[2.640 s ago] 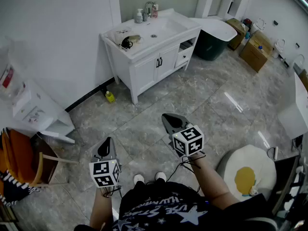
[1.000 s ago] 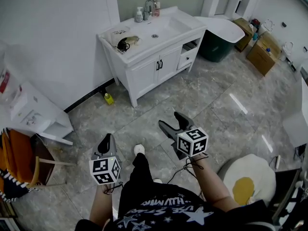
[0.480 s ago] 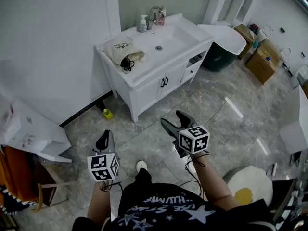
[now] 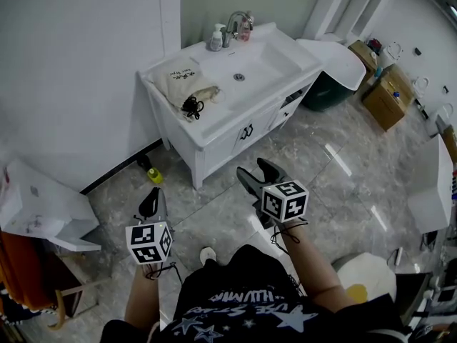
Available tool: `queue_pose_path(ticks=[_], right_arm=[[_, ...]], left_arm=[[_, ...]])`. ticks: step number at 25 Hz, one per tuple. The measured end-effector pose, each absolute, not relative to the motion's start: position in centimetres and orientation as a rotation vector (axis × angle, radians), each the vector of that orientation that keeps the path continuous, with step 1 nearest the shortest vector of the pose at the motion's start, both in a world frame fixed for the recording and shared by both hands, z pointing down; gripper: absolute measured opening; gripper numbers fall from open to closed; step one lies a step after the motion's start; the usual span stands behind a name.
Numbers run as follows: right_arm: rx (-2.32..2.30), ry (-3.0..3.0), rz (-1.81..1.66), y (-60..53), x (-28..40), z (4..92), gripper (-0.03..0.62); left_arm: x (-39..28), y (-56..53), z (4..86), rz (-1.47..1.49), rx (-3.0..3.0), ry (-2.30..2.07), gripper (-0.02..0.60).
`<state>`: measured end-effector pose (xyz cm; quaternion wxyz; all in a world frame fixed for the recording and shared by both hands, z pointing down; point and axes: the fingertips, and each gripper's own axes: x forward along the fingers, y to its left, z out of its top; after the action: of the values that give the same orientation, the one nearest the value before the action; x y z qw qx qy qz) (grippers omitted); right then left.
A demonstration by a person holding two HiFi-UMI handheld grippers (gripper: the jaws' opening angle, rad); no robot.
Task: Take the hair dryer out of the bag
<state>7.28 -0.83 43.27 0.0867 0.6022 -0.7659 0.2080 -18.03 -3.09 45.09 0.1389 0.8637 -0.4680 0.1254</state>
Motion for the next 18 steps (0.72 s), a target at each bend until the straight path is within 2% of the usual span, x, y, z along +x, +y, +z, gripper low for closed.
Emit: queue_pose_path(ticks=[8,18], right_arm=[[1.729,-2.319,0.605,-9.6,8.0,44.4,0.247],[1.488,-2.417,0.712,-24.8,6.8,46.7,0.229]], left_arm=[[-16.5,-7.6,46.1,0.406,2.455,-1.409,0.025],[-15.4,-15.8,44.4,0.441,2.312,-1.645,0.025]])
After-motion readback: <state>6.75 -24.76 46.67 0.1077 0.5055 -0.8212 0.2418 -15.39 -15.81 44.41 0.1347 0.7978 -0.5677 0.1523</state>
